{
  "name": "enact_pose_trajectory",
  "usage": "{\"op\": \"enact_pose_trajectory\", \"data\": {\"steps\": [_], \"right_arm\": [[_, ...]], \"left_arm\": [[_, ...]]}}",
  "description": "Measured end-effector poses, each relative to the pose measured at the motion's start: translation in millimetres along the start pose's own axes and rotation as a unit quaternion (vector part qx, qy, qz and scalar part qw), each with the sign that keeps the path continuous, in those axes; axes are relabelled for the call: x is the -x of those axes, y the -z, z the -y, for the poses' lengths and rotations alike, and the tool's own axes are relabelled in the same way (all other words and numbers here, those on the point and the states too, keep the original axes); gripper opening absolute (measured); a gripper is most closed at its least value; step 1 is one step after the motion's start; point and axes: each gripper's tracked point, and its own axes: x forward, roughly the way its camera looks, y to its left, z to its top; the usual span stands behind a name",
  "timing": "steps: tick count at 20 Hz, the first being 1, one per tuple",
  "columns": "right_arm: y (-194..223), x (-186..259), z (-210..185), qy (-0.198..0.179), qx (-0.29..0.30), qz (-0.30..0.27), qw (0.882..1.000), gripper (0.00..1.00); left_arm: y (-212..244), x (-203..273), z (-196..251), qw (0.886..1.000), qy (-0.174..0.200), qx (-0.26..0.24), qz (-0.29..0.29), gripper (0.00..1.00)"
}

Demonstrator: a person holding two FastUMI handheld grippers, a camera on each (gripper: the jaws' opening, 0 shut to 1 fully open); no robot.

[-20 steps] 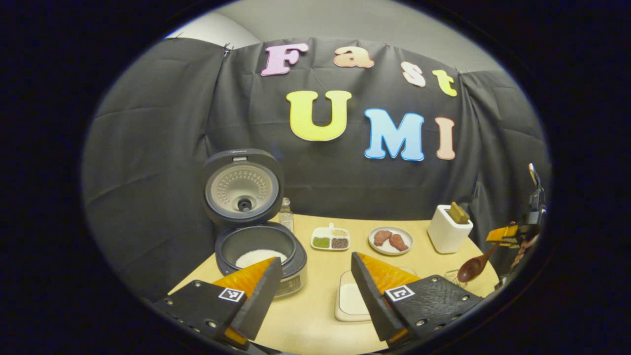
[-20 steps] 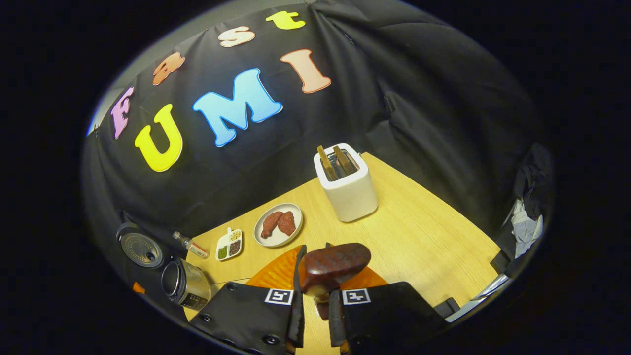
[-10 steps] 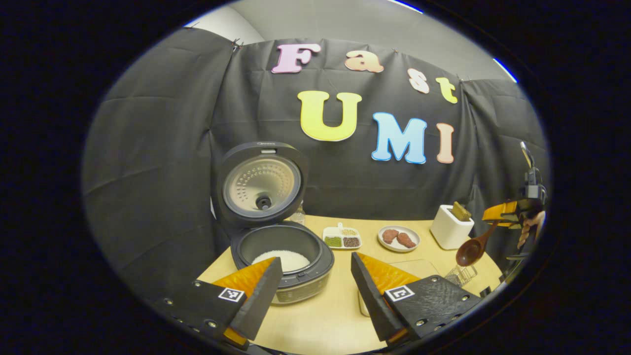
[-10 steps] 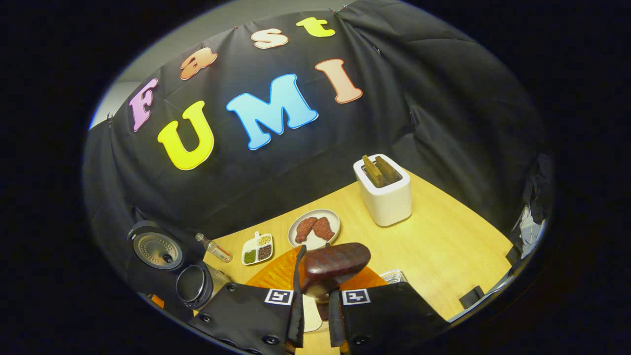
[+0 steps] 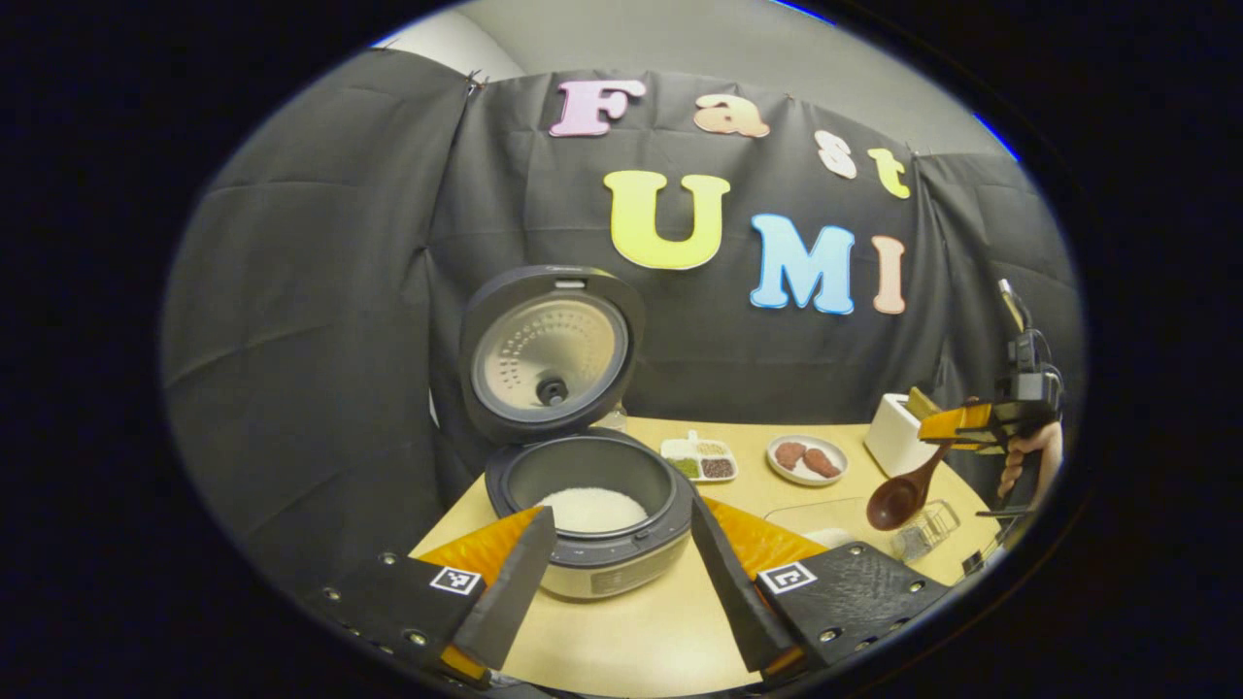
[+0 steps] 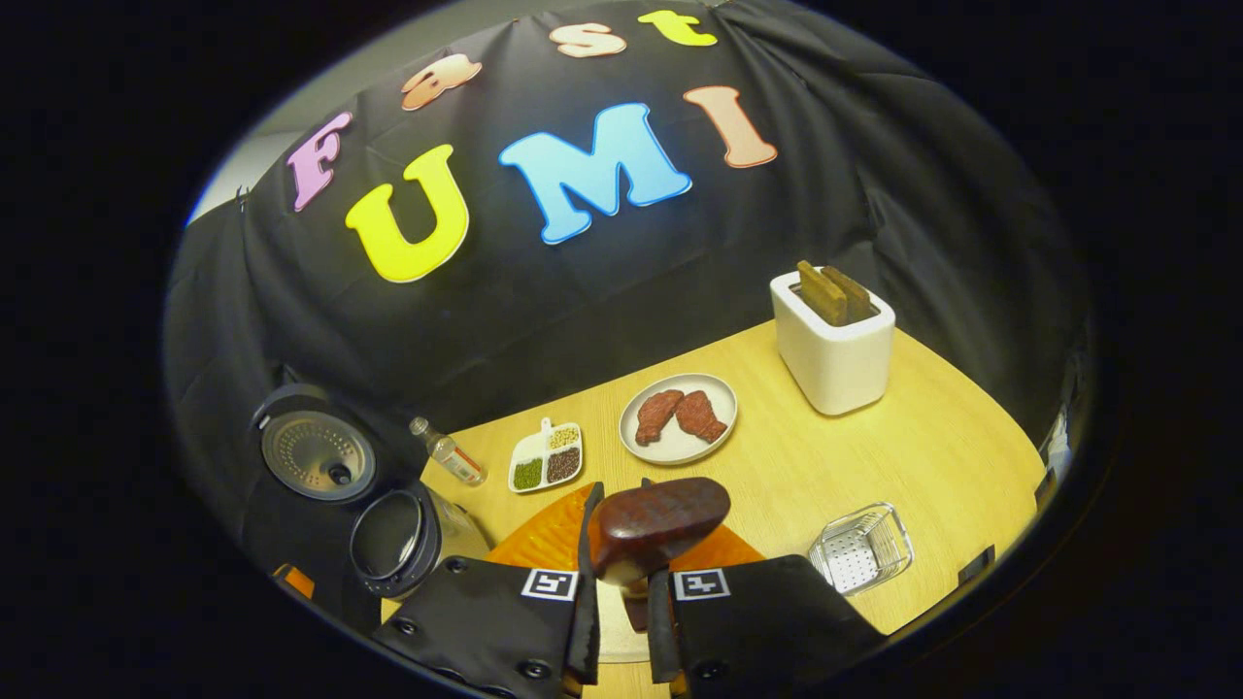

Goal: Close the left gripper, press the button to open the rice cooker; take a wooden spoon from the chopstick holder with the right hand, scoop a spoonful of rice and pour it into the rice cooker, then put the wooden spoon back into the chopstick holder.

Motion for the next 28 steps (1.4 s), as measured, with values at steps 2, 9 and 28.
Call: {"op": "enact_pose_trajectory", "data": {"steps": [2, 9, 28], "right_arm": [[14, -14, 0, 0.004, 0.022, -0.011, 1.000, 0.22], [61, -40, 15, 0.033, 0.094, -0.044, 0.994, 0.22], [133, -49, -70, -0.033, -0.032, -0.163, 0.986, 0.22]], "left_arm": [[4, -2, -6, 1.000, -0.002, -0.003, -0.007, 0.87], [15, -6, -10, 1.000, 0.007, -0.008, -0.021, 0.88], [35, 21, -50, 0.999, -0.031, 0.021, -0.024, 0.87]]}}
